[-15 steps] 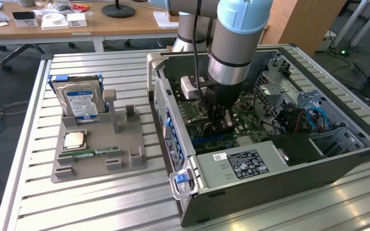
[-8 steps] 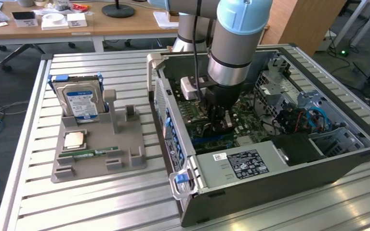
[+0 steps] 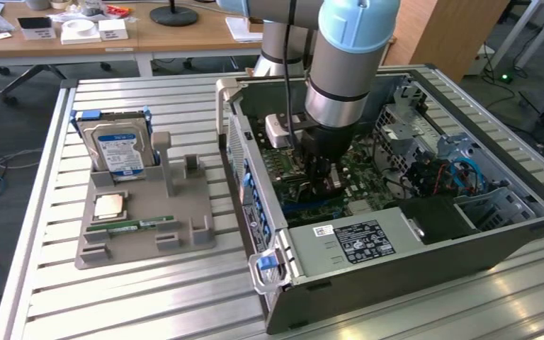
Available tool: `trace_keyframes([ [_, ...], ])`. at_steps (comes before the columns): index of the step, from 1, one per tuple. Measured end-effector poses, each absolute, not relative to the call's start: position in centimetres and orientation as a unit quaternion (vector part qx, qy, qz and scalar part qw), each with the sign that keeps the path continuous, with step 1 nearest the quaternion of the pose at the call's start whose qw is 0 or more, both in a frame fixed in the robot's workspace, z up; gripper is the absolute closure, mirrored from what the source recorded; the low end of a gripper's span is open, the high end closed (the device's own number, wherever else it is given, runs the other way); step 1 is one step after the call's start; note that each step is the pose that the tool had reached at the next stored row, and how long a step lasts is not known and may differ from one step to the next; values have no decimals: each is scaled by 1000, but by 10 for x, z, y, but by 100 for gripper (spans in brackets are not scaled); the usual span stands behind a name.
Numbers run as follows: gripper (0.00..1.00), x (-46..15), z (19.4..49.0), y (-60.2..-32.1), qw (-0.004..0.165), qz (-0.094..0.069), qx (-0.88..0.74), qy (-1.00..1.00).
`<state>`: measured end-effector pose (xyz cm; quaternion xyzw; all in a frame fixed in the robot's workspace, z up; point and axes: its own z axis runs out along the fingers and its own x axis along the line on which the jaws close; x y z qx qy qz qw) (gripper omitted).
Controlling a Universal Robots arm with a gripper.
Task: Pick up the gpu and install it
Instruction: 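Insert the gpu into the slot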
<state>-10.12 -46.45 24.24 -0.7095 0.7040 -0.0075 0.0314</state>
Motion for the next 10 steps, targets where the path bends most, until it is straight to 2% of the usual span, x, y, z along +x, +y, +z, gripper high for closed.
trace_keyframes([
  [10, 74, -101, 242, -465, 31, -8, -705, 708],
])
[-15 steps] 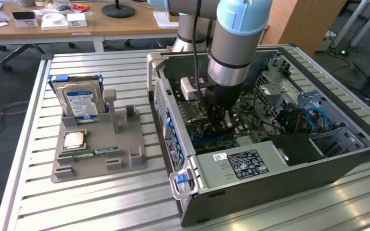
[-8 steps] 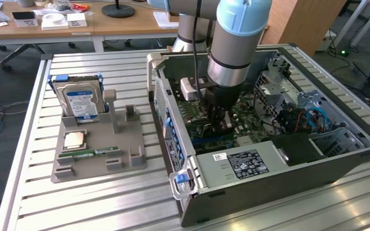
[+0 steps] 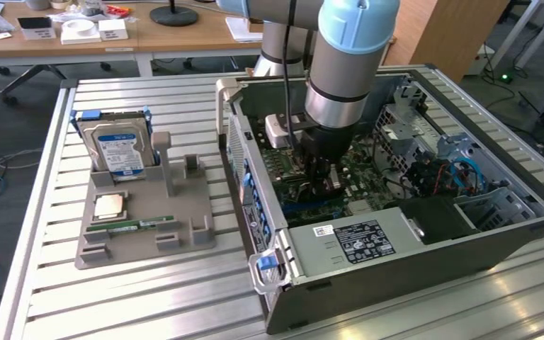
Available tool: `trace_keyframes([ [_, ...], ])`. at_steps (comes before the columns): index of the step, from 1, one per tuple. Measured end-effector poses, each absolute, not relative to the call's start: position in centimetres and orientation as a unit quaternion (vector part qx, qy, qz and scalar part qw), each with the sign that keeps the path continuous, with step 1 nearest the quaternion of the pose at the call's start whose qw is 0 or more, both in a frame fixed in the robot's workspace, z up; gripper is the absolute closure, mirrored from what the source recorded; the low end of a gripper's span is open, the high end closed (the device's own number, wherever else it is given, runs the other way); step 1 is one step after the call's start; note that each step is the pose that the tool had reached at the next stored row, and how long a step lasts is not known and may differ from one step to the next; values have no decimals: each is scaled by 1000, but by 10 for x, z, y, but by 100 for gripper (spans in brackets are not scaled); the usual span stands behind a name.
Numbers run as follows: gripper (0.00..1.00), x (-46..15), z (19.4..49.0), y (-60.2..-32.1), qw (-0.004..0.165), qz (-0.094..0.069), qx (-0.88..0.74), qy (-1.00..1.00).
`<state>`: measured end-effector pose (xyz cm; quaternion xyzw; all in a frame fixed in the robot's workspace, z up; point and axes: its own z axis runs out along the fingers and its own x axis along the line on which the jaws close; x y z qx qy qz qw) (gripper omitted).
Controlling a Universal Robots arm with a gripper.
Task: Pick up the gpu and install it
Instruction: 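Insert the gpu into the slot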
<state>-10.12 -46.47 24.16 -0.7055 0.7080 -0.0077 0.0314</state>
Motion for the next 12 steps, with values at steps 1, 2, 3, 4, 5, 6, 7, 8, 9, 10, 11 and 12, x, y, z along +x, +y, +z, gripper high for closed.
trace_keyframes([
  [1, 74, -101, 242, -465, 31, -8, -705, 708],
  [2, 74, -101, 242, -465, 31, -8, -705, 708],
  [3, 74, -101, 242, -465, 31, -8, -705, 708],
  [4, 74, -101, 241, -465, 31, -8, -705, 708],
  [5, 74, -101, 241, -465, 31, -8, -705, 708],
  [6, 74, -101, 241, -465, 31, -8, -705, 708],
  [7, 74, -101, 241, -465, 31, -8, -705, 708],
  [8, 74, -101, 241, -465, 31, -8, -705, 708],
  [9, 74, -101, 241, -465, 31, -8, -705, 708],
  [10, 74, -101, 241, -465, 31, -8, -705, 708],
  [11, 74, -101, 241, -465, 31, -8, -705, 708],
  [12, 74, -101, 241, -465, 31, -8, -705, 708],
])
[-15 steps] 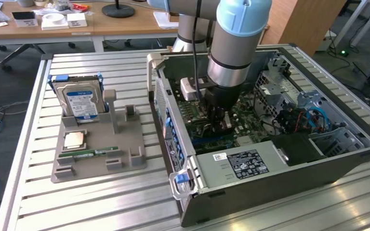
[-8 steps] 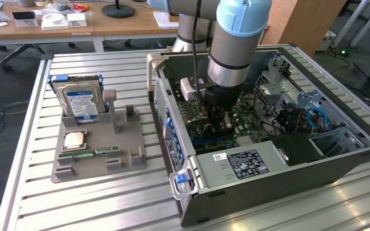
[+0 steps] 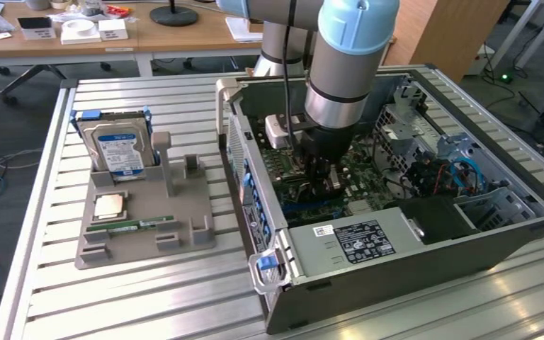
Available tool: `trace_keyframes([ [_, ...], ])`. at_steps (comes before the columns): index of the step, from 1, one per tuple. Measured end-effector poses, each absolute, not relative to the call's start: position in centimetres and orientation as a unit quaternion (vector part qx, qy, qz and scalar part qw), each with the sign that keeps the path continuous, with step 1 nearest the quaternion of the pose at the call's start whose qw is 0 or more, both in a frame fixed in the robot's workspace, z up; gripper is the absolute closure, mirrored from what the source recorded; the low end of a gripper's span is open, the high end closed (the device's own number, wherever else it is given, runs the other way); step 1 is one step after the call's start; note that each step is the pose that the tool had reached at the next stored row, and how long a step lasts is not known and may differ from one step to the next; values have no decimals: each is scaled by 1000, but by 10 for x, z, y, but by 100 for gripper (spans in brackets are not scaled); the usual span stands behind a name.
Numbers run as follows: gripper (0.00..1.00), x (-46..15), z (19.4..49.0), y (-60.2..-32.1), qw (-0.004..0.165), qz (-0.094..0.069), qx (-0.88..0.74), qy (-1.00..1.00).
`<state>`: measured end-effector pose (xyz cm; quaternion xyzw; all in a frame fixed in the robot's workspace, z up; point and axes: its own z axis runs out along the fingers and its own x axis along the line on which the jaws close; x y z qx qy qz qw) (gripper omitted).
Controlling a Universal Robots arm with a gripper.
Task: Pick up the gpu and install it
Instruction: 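Insert the gpu into the slot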
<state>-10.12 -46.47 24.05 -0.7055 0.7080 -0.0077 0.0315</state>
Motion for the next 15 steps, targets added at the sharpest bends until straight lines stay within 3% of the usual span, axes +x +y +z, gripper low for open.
trace_keyframes([
  [15, 74, -100, 242, -465, 31, -8, -704, 710],
])
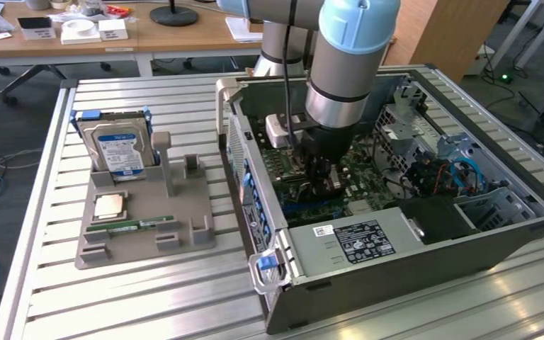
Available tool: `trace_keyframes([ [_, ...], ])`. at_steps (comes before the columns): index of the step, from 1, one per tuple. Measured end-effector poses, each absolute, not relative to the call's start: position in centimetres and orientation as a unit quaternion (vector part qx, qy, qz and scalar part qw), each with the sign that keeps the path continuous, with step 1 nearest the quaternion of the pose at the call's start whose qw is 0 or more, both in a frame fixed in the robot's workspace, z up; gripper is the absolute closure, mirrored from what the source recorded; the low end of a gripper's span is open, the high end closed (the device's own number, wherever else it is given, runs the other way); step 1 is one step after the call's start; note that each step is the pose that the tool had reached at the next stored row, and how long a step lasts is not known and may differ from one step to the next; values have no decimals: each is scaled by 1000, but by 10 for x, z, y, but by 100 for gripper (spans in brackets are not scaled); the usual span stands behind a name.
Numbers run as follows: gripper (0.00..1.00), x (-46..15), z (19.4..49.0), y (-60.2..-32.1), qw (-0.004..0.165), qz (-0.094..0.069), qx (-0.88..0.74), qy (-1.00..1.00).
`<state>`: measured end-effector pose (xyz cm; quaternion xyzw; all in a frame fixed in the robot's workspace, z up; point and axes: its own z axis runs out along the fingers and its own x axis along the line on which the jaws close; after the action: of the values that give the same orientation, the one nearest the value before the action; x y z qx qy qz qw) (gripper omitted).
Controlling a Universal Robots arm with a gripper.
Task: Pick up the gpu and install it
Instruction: 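Insert the gpu into the slot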
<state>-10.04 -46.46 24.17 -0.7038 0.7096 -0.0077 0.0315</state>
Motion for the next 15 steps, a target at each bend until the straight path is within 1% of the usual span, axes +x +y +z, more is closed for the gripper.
trace_keyframes([
  [15, 74, -101, 239, -465, 31, -8, -703, 711],
])
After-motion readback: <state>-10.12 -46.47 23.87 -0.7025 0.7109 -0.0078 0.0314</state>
